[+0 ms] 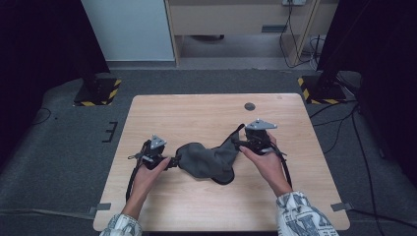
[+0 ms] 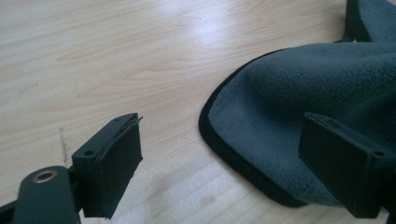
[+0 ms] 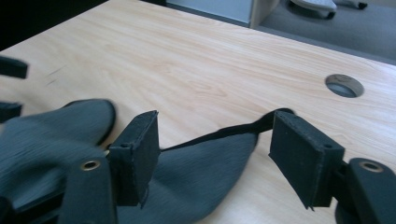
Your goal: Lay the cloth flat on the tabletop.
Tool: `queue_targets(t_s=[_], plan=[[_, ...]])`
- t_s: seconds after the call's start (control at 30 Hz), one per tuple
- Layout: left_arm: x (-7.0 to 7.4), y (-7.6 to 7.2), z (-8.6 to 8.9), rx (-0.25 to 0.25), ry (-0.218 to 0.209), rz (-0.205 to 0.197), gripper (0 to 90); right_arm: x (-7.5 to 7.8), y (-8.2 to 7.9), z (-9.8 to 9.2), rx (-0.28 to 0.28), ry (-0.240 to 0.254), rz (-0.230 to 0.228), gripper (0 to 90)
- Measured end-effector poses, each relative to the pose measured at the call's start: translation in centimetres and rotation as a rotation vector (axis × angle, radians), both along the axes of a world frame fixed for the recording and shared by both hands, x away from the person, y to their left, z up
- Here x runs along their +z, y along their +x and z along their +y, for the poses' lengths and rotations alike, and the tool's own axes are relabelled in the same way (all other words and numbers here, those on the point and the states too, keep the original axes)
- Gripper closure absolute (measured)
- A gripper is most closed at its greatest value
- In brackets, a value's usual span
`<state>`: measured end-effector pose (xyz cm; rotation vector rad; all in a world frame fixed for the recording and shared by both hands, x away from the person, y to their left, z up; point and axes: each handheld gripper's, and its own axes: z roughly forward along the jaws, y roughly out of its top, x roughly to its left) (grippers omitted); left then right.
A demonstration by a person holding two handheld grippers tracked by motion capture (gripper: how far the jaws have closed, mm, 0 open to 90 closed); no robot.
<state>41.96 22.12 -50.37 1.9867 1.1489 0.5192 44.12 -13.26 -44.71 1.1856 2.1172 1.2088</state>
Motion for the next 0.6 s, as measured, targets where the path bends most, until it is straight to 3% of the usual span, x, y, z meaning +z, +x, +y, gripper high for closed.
queue_targets(t_s=[0.27,0.4,0.6], plan=[[0.2,0.7,-0.5,0.009,-0.008,-0.008,13.2,-2.2,3.3,-0.4,-0.039,0.014,0.059,36.3],[0.0,0.8,-0.4,0.014,0.008,0.008,13.1,-3.7,4.8,-0.5,-0.059,0.041,0.094,37.4],[-0.1,0.9,-0.1,0.023,0.01,0.014,13.2,-5.4,5.9,-0.8,-0.066,0.057,0.148,36.2]])
